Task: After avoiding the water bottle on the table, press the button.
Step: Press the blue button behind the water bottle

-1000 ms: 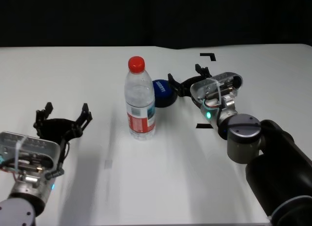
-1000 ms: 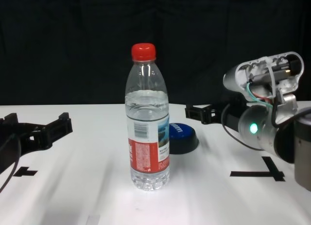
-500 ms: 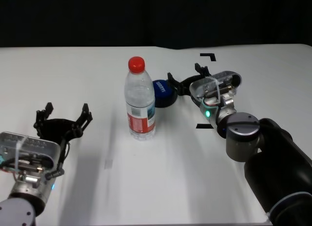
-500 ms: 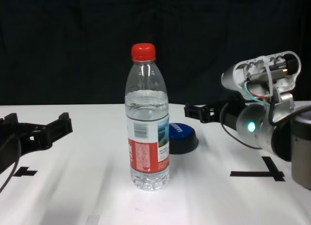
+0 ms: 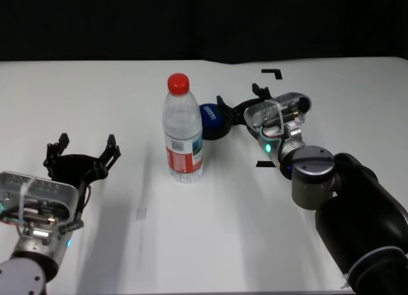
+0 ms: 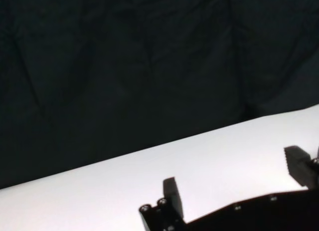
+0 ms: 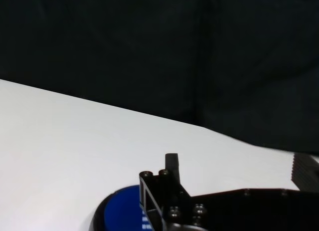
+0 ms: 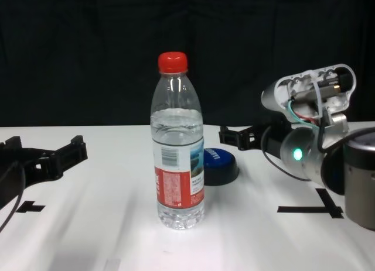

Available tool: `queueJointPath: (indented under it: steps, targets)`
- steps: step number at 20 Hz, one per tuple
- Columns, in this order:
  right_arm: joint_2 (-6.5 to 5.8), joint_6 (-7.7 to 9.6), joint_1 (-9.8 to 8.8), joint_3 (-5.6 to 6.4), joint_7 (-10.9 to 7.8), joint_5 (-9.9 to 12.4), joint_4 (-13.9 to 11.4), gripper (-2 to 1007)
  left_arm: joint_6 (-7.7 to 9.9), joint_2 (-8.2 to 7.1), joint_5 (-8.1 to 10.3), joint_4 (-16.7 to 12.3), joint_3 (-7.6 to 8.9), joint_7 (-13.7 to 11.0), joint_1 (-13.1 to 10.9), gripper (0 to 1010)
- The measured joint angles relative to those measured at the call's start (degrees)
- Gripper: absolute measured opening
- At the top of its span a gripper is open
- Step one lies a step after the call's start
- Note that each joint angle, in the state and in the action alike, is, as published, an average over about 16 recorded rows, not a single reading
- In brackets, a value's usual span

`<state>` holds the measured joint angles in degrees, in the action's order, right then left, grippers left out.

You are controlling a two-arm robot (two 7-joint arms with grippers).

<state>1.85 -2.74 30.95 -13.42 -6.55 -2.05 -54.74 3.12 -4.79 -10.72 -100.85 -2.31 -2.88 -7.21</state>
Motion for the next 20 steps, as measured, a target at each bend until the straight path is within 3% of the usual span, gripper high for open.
queueJointPath:
  steps: [20]
  targets:
    - [0.92,-0.46,1.73,-0.27,0.62,-0.8,4.0,1003,0.0,0.0,0.0,0.0,0.0,0.0,0.0,1003]
